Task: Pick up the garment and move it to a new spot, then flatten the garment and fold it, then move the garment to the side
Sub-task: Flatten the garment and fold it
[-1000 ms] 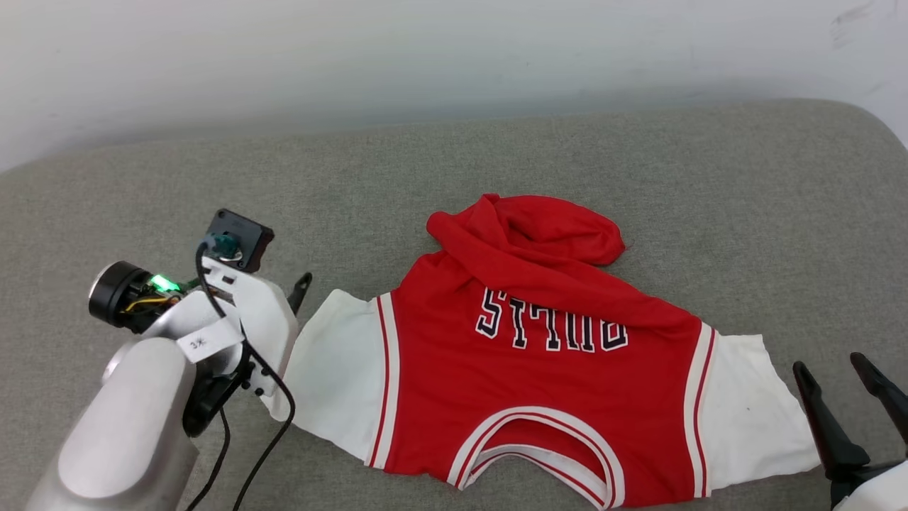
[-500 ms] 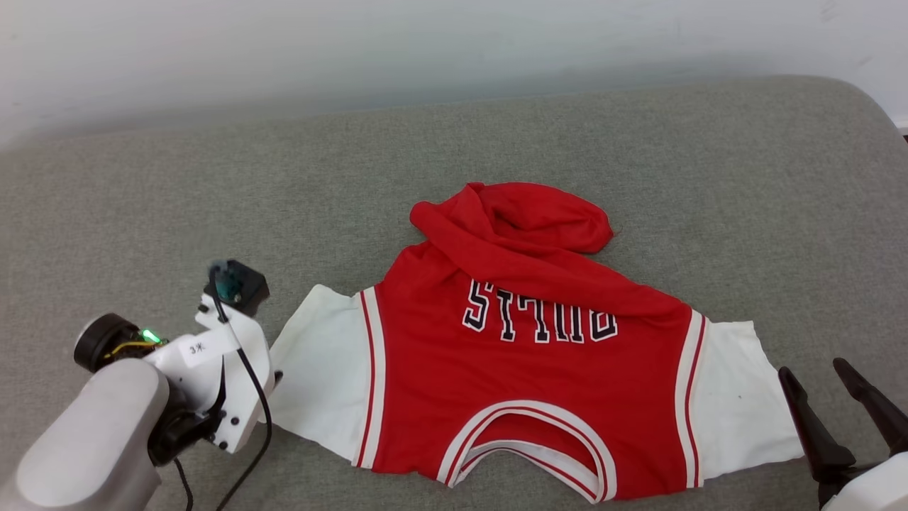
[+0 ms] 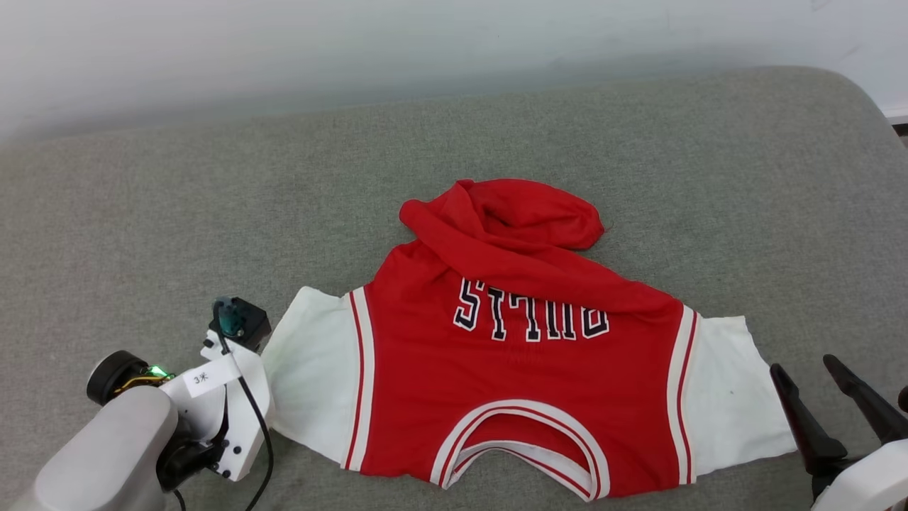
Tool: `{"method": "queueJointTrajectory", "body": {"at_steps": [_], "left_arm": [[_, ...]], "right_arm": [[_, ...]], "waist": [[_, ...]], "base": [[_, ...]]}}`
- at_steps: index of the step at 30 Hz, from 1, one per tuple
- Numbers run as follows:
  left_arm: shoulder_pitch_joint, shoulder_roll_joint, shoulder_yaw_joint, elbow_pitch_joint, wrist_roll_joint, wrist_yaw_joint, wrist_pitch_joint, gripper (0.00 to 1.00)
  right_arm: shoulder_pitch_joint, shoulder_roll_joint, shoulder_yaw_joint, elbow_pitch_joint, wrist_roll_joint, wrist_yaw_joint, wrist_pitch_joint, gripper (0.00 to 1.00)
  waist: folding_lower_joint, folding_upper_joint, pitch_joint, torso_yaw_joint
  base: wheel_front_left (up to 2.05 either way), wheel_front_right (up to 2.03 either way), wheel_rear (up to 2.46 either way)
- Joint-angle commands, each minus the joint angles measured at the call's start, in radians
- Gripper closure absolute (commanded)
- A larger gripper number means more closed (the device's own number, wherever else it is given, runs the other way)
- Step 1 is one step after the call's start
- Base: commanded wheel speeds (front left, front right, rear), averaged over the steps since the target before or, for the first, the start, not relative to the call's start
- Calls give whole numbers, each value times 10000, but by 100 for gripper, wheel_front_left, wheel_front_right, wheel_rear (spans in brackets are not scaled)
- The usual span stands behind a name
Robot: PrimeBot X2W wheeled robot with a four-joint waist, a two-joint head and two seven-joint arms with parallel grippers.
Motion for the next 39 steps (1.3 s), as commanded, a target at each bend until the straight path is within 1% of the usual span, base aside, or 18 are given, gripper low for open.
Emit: {"method": "queueJointTrajectory", "body": {"at_steps": [1, 4, 7, 10, 16, 19, 22, 25, 29, 32, 34, 39], "left_arm": [[258, -110, -166, 255, -62, -2, -99, 100], [177, 48, 140, 163, -75, 15, -821, 100], [250, 280, 496, -110, -91, 232, -1505, 100], [481, 441, 854, -502, -211, 566, -2018, 100], [1091, 887, 1343, -1625, -297, 1298, -2492, 100], [1275, 1040, 1436, -2132, -260, 1563, -2541, 100], [1335, 1041, 1394, -2581, -181, 1734, -2497, 100], [1309, 982, 1368, -2899, -108, 1856, -2501, 100], [1134, 932, 1317, -3173, -17, 1918, -2491, 100], [1012, 926, 1290, -3298, 53, 1928, -2492, 100], [941, 928, 1268, -3365, 108, 1933, -2499, 100], [780, 901, 1233, -3430, 173, 1927, -2527, 100]], "right_arm": [[-76, -92, -33, -9, 43, -7, 21, 0], [-80, -381, -52, -127, -54, -9, 162, 0], [-49, -787, -164, -293, -93, -7, 399, 0], [35, -1315, -176, -511, -13, -7, 842, 0], [178, -2520, 311, -841, 634, -7, 2509, 0], [61, -3087, 680, -923, 1048, -9, 3420, 0], [-250, -3437, 1059, -719, 1379, -9, 4186, 0], [-603, -3553, 1478, -315, 1674, -7, 4722, 0], [-1188, -3444, 2061, 570, 1929, -7, 4952, 0], [-1596, -3301, 2520, 1326, 2109, -7, 4893, 0], [-1970, -3178, 2995, 2113, 2188, -7, 4749, 0], [-2339, -2886, 3951, 3399, 2248, -6, 4375, 0]], "waist": [[1, -1, -80, 5], [1, -1, -263, -15], [1, -1, -441, 7], [1, -1, -576, 58], [1, -1, -679, 205], [1, -1, -621, 304], [1, -1, -514, 414], [1, -1, -395, 502], [1, -1, -186, 628], [1, -1, -24, 704], [1, -1, 143, 778], [1, -1, 359, 891]], "base": [[0, 0, 0], [0, 0, 0], [0, 0, 0], [0, 0, 0], [0, 0, 0], [0, 0, 0], [0, 0, 0], [0, 0, 0], [0, 0, 0], [0, 0, 0], [0, 0, 0], [0, 0, 0]]}}
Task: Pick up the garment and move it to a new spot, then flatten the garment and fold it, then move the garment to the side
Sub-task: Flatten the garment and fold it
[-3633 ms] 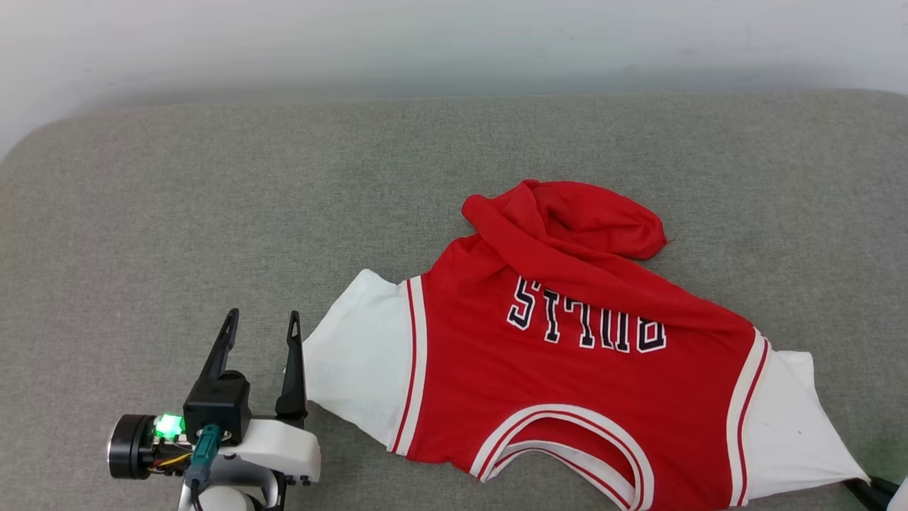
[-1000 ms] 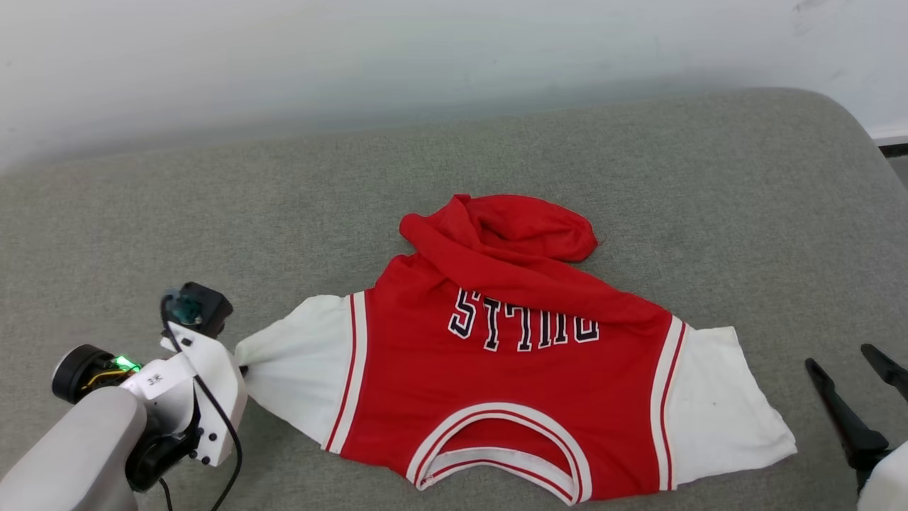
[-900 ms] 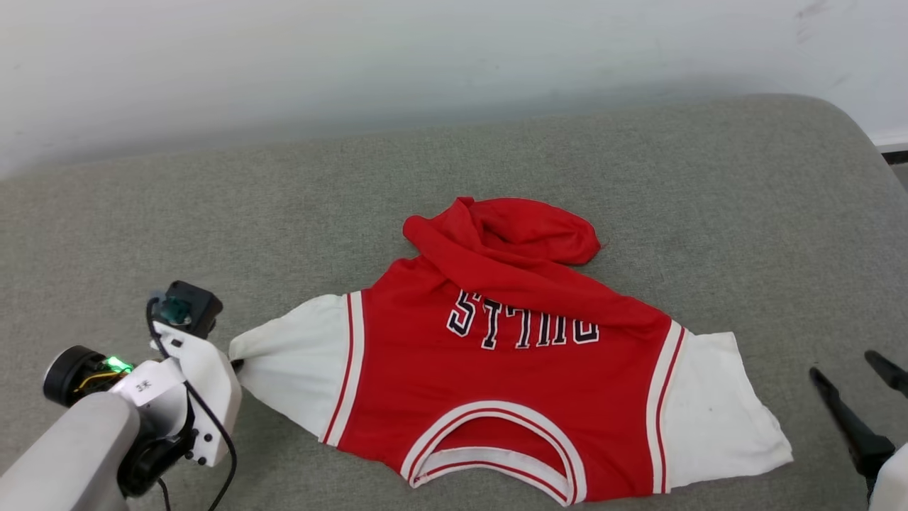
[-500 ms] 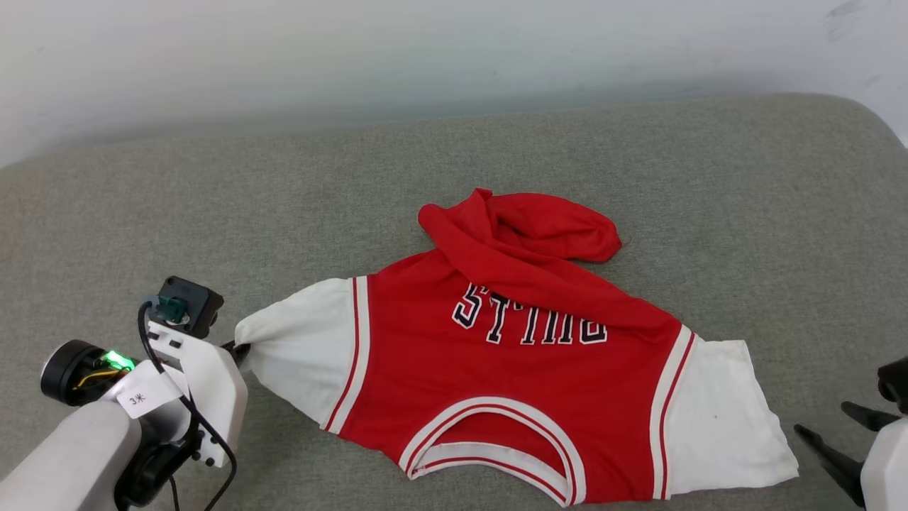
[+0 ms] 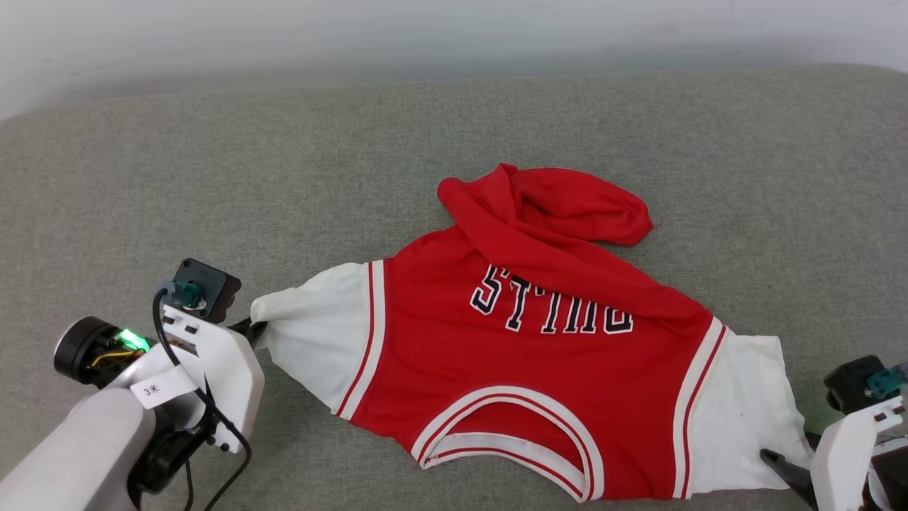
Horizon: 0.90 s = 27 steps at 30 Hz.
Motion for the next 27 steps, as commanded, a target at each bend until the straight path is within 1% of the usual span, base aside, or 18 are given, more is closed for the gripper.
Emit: {"method": "queueJointTrajectory", "body": {"at_steps": [1, 5, 6, 7, 9, 11, 15, 17, 18, 21, 25, 26, 27], "left_arm": [[-143, -102, -38, -9, 49, 6, -110, 100], [-37, -163, -95, 86, -4, -33, -177, 100], [-11, -170, -107, 103, -18, -45, -212, 100], [15, -193, -117, 128, -39, -53, -243, 100], [75, -227, -134, 172, -69, -63, -316, 100], [128, -255, -140, 208, -80, -78, -385, 100], [333, -332, 26, 63, -305, -68, -753, 100], [394, -342, 67, -20, -338, -77, -882, 100], [493, -315, 186, -207, -343, -31, -1198, 100], [642, -296, 392, -579, -433, 25, -1639, 100], [578, -229, 752, -1233, -331, 200, -2256, 100], [578, -229, 752, -1233, -331, 200, -2256, 100], [437, -224, 953, -1591, -273, 298, -2536, 100]], "right_arm": [[63, 568, 1411, 963, 323, 51, -282, 0], [-136, 624, 2116, 1448, 556, 59, -872, 0], [-204, 603, 2204, 1518, 629, 59, -1083, 62], [-318, 561, 2260, 1574, 691, 59, -1289, 100], [-516, 371, 2255, 1649, 786, 54, -1704, 100], [-716, 140, 2067, 1630, 799, -4, -2206, 100], [-772, -270, 1573, 1285, 895, -10, -3128, 100], [-694, -367, 1410, 1154, 925, -10, -3317, 100], [-480, -502, 1123, 825, 903, -8, -3592, 100], [-249, -548, 479, 164, 958, -7, -3871, 100], [109, -570, -577, -979, 809, -7, -3852, 100], [109, -570, -577, -979, 809, -7, -3852, 100], [225, -482, -1180, -1611, 707, -8, -3757, 100]], "waist": [[0, 0, 117, 90], [0, 0, 56, 49], [0, 0, 16, 32], [0, 0, -39, 17], [0, 0, -167, -17], [0, 0, -317, -45], [0, 0, -718, -88], [0, 0, -819, -92], [0, 0, -1022, -118], [0, 0, -1295, -175], [0, 0, -1537, -239], [0, 0, -1537, -239], [0, 0, -1626, -268]], "base": [[0, 0, 0], [0, 0, 0], [0, 0, 0], [0, 0, 0], [0, 0, 0], [0, 0, 0], [0, 0, 0], [0, 0, 0], [0, 0, 0], [0, 0, 0], [0, 0, 0], [0, 0, 0], [0, 0, 0]]}}
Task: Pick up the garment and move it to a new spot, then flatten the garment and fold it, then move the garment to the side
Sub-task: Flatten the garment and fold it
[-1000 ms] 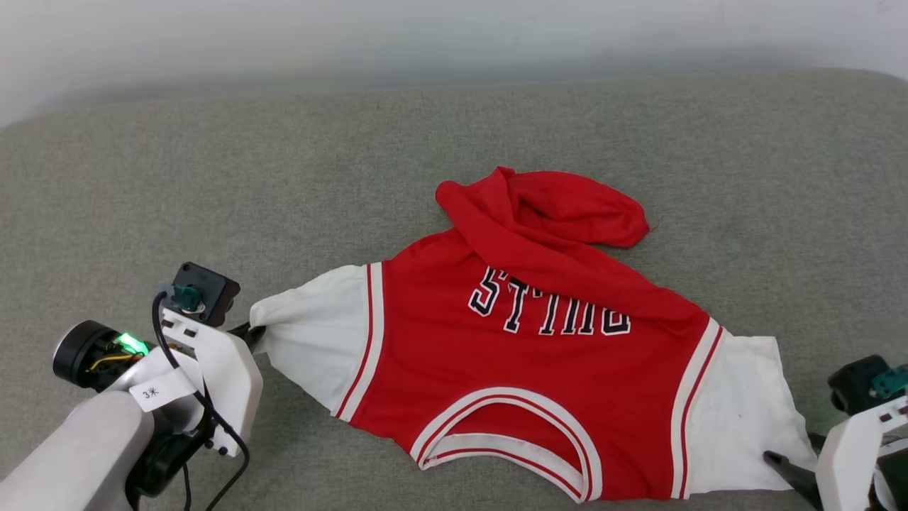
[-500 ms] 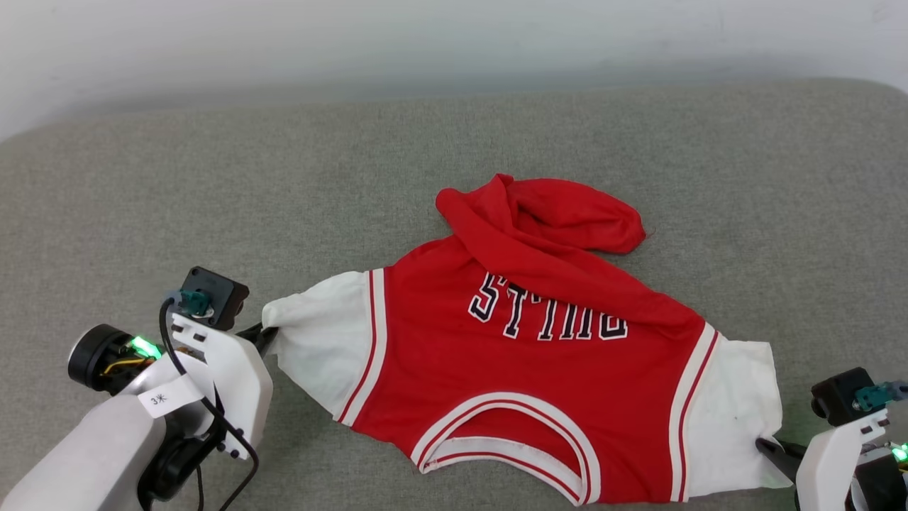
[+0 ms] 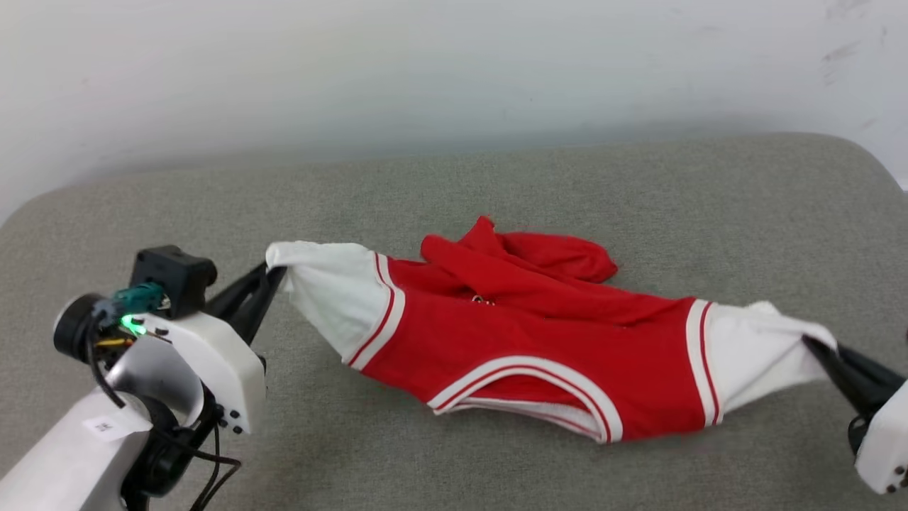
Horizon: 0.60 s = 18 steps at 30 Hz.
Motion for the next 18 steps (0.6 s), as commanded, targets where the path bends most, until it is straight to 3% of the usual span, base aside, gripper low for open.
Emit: {"method": "queueJointTrajectory", "body": {"at_steps": [1, 2, 10, 18], "left_arm": [[-131, 3, 84, -121, 68, 52, -112, 100], [-301, -21, 283, -456, 124, 139, -385, 100], [-1151, -188, 812, -1511, 308, 364, -935, 100], [-2584, -459, 1008, -1833, 584, 305, -1086, 100]], "right_arm": [[88, 55, -192, -194, -90, -12, 24, 100], [185, 188, -776, -869, -154, -11, 177, 100], [140, 764, -2648, -3108, -316, -11, 948, 100], [-982, 1185, -3665, -4539, -212, -11, 1748, 100]], "waist": [[-1, 0, -69, -35], [-1, 0, -146, -52], [-1, 0, -328, -46], [-1, 0, -344, -44]], "base": [[0, 0, 0], [0, 0, 0], [0, 0, 0], [0, 0, 0]]}}
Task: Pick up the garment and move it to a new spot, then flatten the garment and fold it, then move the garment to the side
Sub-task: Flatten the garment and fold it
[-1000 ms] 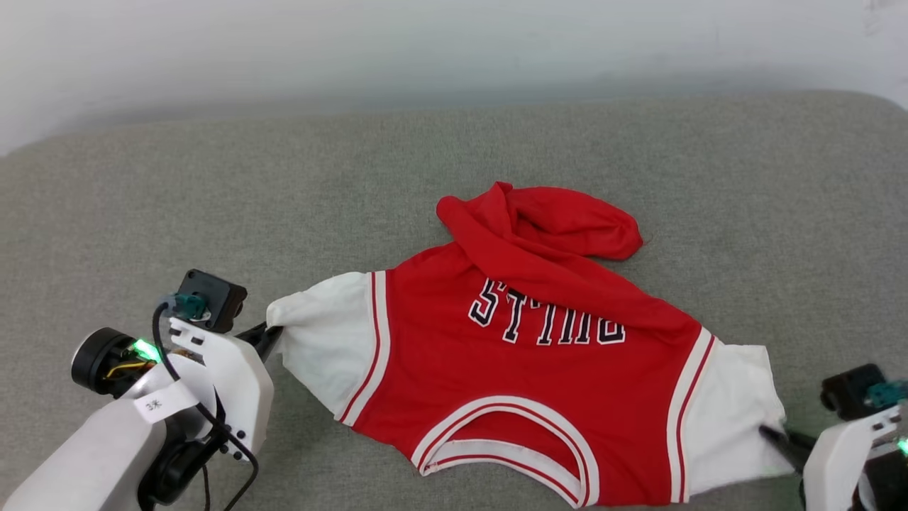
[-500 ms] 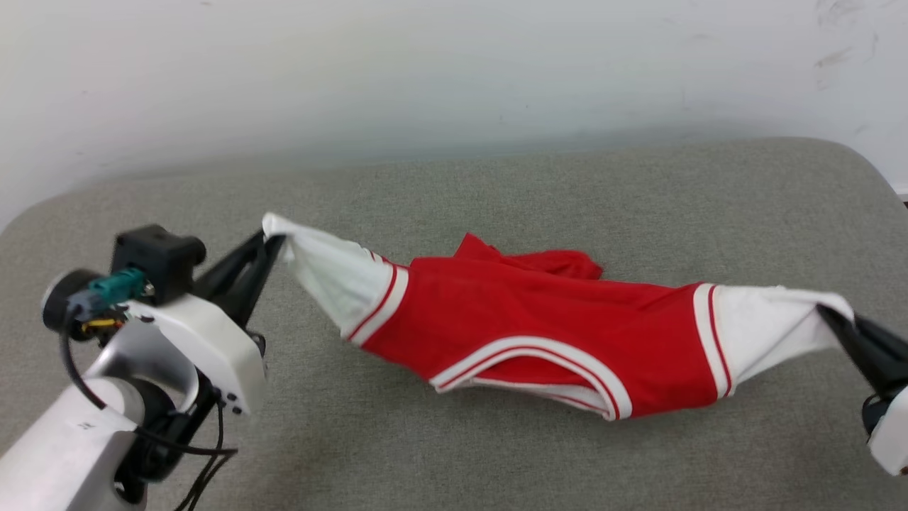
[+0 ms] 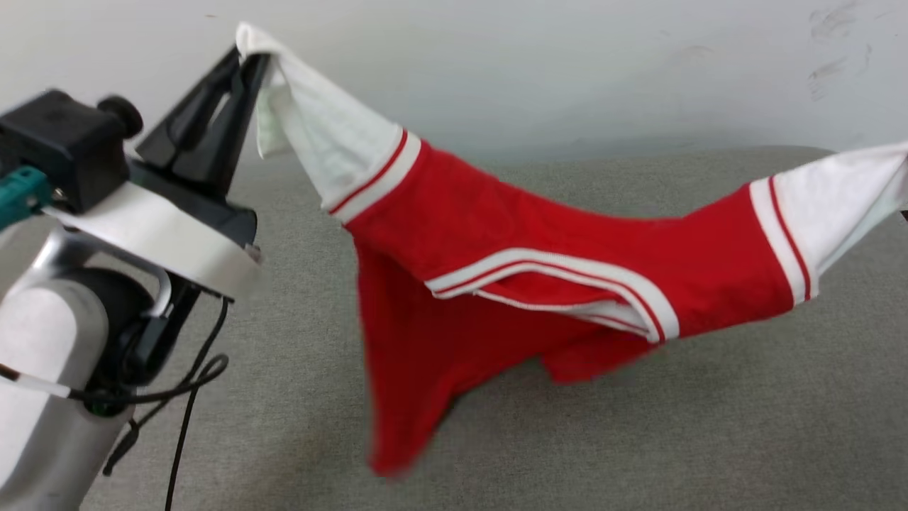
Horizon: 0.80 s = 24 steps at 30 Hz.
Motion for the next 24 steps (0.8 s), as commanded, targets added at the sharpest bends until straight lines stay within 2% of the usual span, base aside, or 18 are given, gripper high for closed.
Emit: {"method": "queueJointTrajectory", "body": {"at_steps": [1, 6, 11, 18, 24], "left_arm": [[-227, -62, 39, 13, 58, -13, -13, 100], [-1300, -370, 35, 278, 160, -101, 1, 100], [-2547, -741, -52, 1109, 293, -285, -24, 100], [-4884, -1283, -180, 2679, 717, -614, -58, 100], [-7095, -1824, -183, 4385, 1005, -924, -384, 100]], "right_arm": [[-248, 84, -49, -80, 73, -11, 63, 100], [-1358, 53, 112, 23, 35, -11, 266, 100], [-2935, -47, 569, 816, 46, -9, 233, 100], [-5860, -180, 1616, 2430, -349, -11, 88, 100], [-8603, -12, 2544, 4240, -941, -11, -351, 100]], "waist": [[0, -1, 41, -3], [0, -1, 382, -8], [0, -1, 1024, -20], [0, -1, 2392, -84], [0, -1, 3516, -49]], "base": [[0, 0, 0], [0, 0, 0], [0, 0, 0], [0, 0, 0], [0, 0, 0]]}}
